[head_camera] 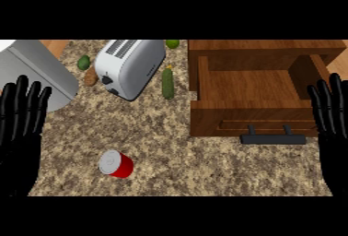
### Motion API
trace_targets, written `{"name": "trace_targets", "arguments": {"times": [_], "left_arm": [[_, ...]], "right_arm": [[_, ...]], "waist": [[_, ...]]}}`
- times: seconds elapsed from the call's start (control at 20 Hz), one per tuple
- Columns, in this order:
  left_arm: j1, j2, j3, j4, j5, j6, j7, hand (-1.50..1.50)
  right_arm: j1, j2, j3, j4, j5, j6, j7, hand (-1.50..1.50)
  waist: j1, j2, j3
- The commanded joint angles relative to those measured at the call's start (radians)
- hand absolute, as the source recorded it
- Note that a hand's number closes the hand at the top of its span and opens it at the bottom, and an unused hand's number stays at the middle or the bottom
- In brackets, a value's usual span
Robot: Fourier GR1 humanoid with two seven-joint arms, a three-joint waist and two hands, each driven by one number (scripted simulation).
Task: Pick up the can, place it into the drawer and close the drawer
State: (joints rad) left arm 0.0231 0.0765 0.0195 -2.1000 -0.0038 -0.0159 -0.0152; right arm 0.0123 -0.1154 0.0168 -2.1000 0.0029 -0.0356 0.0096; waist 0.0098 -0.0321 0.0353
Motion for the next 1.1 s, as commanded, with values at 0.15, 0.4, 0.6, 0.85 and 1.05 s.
{"name": "trace_targets", "arguments": {"times": [0.15, 0.4, 0.6, 0.85, 1.05], "left_arm": [[0.011, 0.025, -0.17, -0.098, 0.123, -0.188, -0.009, -1.5], [0.215, 0.136, -0.246, -0.091, 0.158, -0.293, 0.178, -1.5], [0.299, 0.191, -0.164, -0.186, 0.253, -0.327, 0.219, -1.5], [0.367, 0.16, -0.186, -0.222, 0.199, -0.358, 0.189, -1.5], [0.339, 0.119, -0.212, -0.282, 0.216, -0.294, 0.317, -1.5]], "right_arm": [[0.016, -0.002, -0.021, -0.013, -0.014, 0.014, -0.065, -1.5], [0.085, 0.002, -0.035, 0.083, -0.004, -0.02, 0.115, -1.5], [0.08, -0.01, -0.042, -0.018, 0.005, -0.039, 0.235, -1.5], [0.104, -0.019, -0.095, 0.033, -0.059, 0.027, 0.156, -1.5], [0.156, -0.025, -0.126, 0.002, -0.081, 0.053, 0.157, -1.5]], "waist": [[-0.02, 0.029, -0.035], [0.0, 0.03, -0.035], [-0.004, 0.03, -0.036], [-0.006, 0.031, -0.035], [-0.008, 0.031, -0.035]]}}
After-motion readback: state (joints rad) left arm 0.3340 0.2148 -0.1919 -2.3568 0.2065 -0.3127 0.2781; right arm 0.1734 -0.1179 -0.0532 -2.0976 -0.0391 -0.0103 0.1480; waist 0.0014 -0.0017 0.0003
